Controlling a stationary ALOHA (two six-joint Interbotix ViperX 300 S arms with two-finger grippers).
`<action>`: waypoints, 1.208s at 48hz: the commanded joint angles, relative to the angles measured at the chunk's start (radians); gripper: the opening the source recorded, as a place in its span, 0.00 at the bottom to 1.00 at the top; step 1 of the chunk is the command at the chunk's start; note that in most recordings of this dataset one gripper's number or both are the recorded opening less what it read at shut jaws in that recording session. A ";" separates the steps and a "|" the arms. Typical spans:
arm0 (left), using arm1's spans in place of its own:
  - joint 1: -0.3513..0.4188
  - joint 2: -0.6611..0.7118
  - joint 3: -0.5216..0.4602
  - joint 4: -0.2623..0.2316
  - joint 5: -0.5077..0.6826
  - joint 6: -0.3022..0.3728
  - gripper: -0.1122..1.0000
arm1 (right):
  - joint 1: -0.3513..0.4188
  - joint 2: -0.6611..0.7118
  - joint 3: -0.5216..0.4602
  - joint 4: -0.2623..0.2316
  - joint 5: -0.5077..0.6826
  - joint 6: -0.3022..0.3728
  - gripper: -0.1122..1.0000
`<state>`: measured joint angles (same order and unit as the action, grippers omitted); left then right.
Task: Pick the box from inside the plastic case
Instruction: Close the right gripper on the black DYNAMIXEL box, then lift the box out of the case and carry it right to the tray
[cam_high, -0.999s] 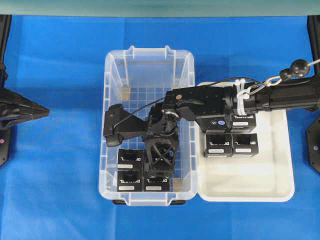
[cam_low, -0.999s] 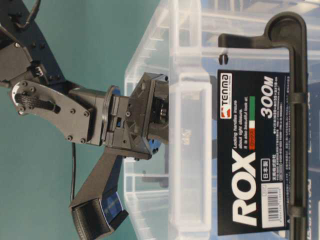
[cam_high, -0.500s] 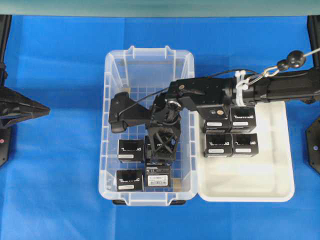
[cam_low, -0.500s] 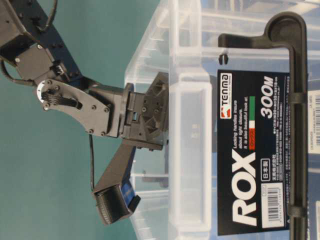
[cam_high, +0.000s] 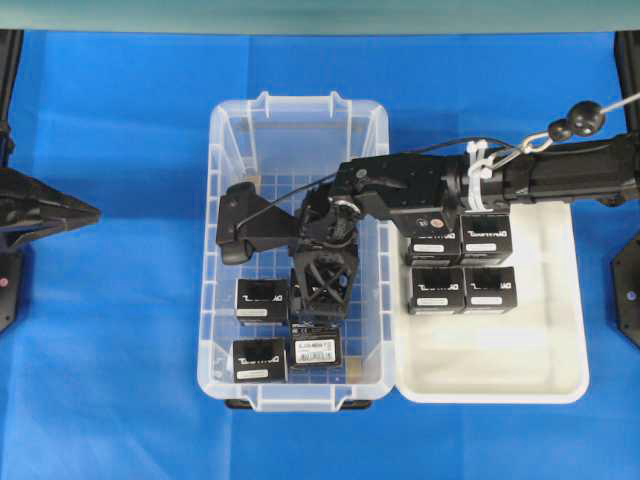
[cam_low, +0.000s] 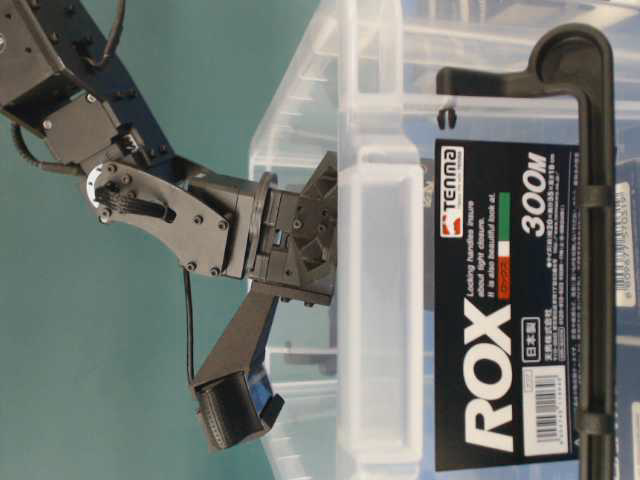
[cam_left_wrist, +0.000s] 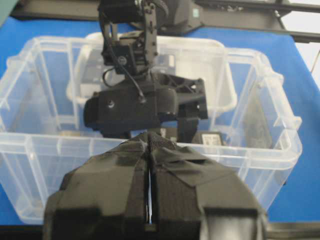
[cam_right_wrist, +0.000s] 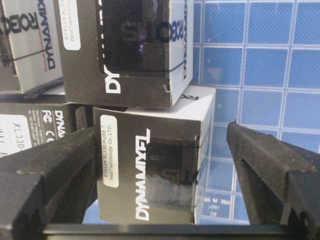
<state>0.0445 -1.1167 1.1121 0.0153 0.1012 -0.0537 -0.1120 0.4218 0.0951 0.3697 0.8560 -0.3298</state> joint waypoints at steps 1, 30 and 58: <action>0.003 0.008 -0.018 0.002 -0.005 0.002 0.07 | 0.003 0.005 -0.003 -0.006 0.005 -0.006 0.96; 0.003 -0.005 -0.023 0.002 -0.009 0.002 0.07 | -0.054 -0.126 -0.115 -0.017 0.078 0.020 0.67; 0.003 -0.018 -0.028 0.002 -0.008 0.002 0.07 | -0.107 -0.417 -0.239 -0.017 0.422 0.095 0.67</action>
<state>0.0460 -1.1413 1.1106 0.0153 0.1012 -0.0537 -0.2301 0.0568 -0.1289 0.3497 1.2303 -0.2562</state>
